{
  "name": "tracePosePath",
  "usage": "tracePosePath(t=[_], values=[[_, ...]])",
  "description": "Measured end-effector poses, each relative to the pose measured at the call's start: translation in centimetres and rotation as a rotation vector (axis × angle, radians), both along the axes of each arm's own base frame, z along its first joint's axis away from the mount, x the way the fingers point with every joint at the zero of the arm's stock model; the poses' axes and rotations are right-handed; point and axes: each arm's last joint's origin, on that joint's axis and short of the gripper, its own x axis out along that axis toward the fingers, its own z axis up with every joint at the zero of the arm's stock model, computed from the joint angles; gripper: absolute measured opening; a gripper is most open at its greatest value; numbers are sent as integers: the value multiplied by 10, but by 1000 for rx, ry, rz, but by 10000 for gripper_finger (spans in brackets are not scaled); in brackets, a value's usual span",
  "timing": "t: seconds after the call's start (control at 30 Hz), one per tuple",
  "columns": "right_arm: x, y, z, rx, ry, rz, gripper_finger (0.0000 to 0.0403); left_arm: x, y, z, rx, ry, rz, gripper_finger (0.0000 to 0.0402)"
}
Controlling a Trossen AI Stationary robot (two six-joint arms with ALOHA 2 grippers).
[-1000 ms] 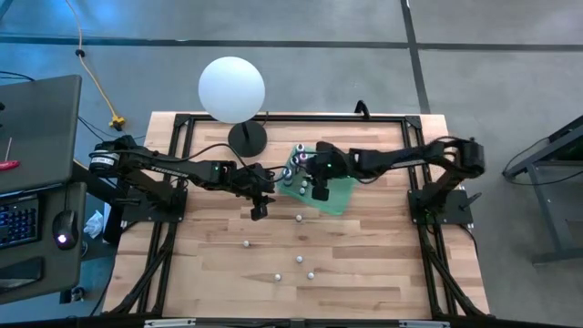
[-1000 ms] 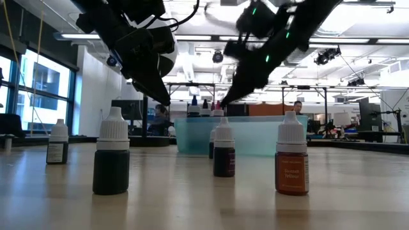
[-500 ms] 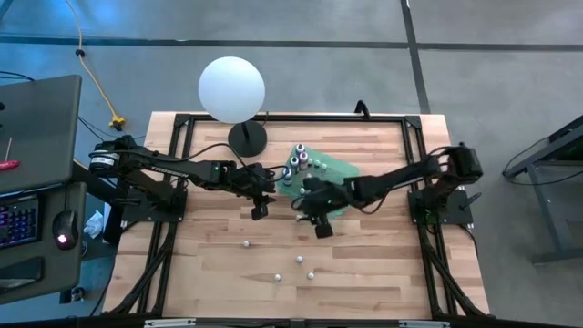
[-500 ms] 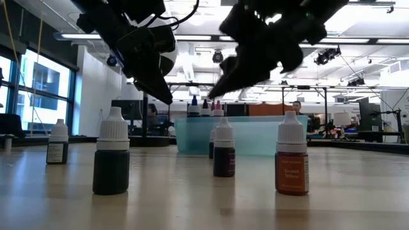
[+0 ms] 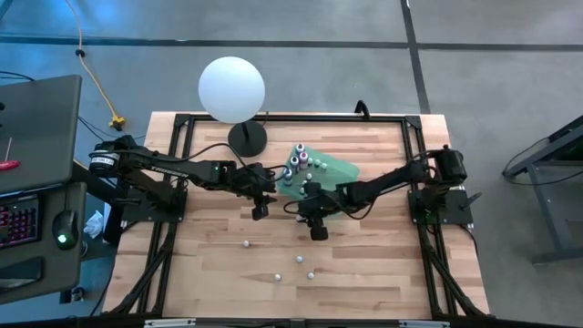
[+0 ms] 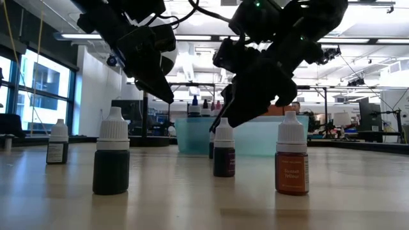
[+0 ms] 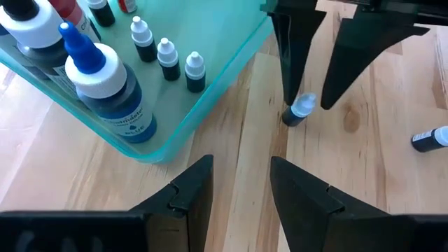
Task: Pick & Place food coloring
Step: Put the top small purple food coloring bottle into the green container
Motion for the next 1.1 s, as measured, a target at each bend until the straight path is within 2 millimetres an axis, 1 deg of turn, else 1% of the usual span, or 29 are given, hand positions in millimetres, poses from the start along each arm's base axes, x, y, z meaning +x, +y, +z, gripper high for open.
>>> tracePosePath(t=[0.1, 0.2, 0.3, 0.43, 0.5, 0.6, 0.7, 0.8, 0.9, 1.0, 1.03, 1.1], values=[[1, 0, -1, -2, 0, -1, 138, 0, 0, 0, 0, 0, 0, 140], [1, 0, -1, -1, -6, -2, 123, 0, 0, 0, 0, 0, 0, 140], [2, 0, 0, 13, -19, 10, 96, 0, 0, 0, 0, 0, 0, 140], [2, 0, 1, 22, -25, 17, 51, 0, 0, 0, -1, 0, -1, 140], [2, 1, 8, 26, -36, 21, 27, 0, 0, 0, -1, 0, -1, 140], [0, 1, 27, 19, -52, 29, 8, 0, 0, 0, -1, 1, -1, 140], [-6, -1, 57, -22, -102, 22, 14, 0, 0, 0, -2, 1, -2, 140], [-22, -5, 85, -78, -134, -15, 17, 0, 0, 0, -2, 1, -2, 140], [-41, -8, 109, -129, -135, -70, 8, 0, 0, 0, -2, 0, -2, 140], [-62, -13, 124, -179, -94, -137, 9, 0, 0, 0, -2, 0, -2, 140], [-68, -15, 127, -191, -79, -173, 13, 0, 0, 0, -2, 0, -2, 140], [-77, -19, 126, -200, -68, -241, 17, 0, 0, 0, -2, 0, -2, 140]])
